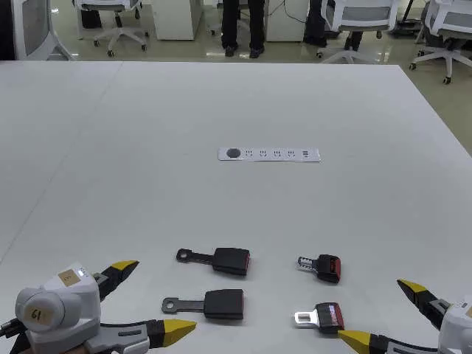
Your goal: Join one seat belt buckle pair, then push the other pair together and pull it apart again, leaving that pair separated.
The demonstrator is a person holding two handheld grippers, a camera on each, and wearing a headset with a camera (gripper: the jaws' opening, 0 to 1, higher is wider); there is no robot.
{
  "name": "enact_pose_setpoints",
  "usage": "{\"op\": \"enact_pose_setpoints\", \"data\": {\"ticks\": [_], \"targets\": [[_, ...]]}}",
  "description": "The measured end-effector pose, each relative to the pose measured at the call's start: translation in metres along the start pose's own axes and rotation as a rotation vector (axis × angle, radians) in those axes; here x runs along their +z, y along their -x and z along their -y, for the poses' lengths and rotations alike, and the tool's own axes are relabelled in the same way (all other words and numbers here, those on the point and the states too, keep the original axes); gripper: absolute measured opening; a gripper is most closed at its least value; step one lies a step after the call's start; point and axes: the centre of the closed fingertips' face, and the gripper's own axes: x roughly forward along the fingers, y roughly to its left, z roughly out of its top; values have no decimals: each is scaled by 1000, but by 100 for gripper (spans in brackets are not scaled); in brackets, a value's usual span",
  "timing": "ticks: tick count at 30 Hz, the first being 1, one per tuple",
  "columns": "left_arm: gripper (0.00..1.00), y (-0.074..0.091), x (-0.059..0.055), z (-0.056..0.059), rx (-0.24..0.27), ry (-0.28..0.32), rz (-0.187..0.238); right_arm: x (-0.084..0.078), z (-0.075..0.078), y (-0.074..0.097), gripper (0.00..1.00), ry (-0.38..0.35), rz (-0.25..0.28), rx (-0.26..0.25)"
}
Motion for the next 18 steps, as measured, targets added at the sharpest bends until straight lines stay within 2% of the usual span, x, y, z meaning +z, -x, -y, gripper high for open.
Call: {"op": "enact_pose_setpoints", "data": {"ticks": [18], "targets": [[100,0,1,-1,0,-2,3,0,-4,0,96,-3,4,5]]}}
